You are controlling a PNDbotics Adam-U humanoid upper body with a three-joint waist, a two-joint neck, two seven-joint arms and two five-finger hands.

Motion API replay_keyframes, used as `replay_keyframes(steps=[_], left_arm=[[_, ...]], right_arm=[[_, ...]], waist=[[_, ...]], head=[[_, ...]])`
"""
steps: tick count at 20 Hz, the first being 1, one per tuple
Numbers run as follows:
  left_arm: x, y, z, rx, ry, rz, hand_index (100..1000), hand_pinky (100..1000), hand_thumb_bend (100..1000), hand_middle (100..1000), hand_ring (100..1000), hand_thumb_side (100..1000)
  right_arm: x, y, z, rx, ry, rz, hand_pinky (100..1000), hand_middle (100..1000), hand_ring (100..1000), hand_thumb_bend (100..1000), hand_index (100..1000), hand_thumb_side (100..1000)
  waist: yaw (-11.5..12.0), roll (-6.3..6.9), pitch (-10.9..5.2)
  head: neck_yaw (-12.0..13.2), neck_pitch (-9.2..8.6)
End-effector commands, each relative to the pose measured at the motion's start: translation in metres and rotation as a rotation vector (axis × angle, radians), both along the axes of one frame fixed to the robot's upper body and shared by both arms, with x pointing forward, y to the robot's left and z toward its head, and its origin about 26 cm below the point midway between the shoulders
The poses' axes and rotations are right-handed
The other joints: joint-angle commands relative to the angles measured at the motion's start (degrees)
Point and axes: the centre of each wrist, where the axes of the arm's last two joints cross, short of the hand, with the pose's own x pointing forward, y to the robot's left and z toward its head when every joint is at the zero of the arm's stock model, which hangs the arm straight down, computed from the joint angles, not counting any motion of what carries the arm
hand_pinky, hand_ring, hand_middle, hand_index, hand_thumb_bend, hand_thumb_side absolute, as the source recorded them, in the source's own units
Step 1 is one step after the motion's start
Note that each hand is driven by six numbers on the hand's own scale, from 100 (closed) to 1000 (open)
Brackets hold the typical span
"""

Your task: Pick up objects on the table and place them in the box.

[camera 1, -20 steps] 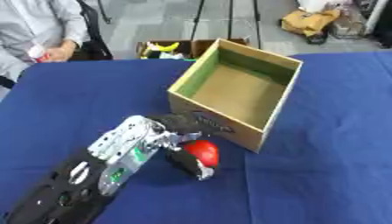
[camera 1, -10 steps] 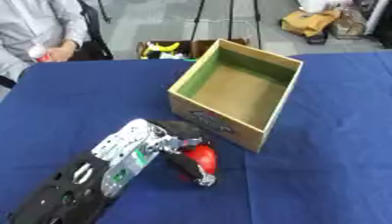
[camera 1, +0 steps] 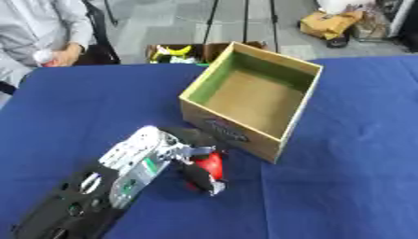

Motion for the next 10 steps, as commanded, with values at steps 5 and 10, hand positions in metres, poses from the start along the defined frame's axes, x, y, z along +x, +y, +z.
replay_keyframes(steps=[5, 10], left_arm=[[0.0063, 0.0054, -0.0087, 0.012, 0.041, 0.028, 974, 339, 100, 935, 737, 556], [0.0064, 0.0068, -0.0097, 0.004, 0.05, 0.043, 972, 335, 100, 945, 748, 560]], right_arm=[[-0.0016, 0.0004, 0.0062, -0.001, -0.026, -0.005, 773, 760, 796, 100, 749, 1000], [-0.0017, 0.0002, 0.006, 0.002, -0.024, -0.007, 772, 759, 795, 100, 749, 1000]], waist=[[0.03, -0.22, -1.04], [0.07, -0.17, -1.05]], head=[[-0.3, -0.68], [-0.5, -0.66]])
